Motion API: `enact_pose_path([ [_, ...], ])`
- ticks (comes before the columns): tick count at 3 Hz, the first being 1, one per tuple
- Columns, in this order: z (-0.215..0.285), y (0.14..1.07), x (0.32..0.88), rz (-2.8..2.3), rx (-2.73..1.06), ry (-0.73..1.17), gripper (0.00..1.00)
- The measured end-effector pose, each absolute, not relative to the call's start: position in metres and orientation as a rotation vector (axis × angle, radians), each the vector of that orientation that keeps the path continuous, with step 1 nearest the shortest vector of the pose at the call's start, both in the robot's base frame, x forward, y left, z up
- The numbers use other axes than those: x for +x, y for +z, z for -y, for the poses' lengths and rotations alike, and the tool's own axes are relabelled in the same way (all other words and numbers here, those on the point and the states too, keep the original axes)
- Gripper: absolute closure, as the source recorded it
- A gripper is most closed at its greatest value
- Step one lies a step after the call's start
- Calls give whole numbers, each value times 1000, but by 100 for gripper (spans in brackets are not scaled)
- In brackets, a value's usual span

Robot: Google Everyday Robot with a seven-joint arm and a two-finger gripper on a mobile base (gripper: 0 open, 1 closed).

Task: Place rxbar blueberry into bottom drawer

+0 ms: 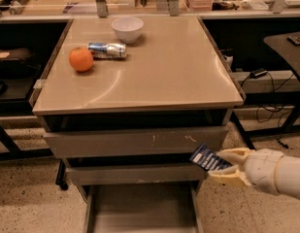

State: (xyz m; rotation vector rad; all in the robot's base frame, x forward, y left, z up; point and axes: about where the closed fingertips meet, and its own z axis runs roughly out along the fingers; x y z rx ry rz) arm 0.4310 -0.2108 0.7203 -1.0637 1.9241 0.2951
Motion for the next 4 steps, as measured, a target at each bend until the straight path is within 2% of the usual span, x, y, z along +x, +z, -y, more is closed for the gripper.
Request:
enact_pose_path([
  [2, 141, 572, 427, -1915, -1237, 470, 100],
  [3, 128, 512, 435, -1908, -1281, 505, 100],
  [4, 128, 512, 435, -1908, -1281, 505, 100],
])
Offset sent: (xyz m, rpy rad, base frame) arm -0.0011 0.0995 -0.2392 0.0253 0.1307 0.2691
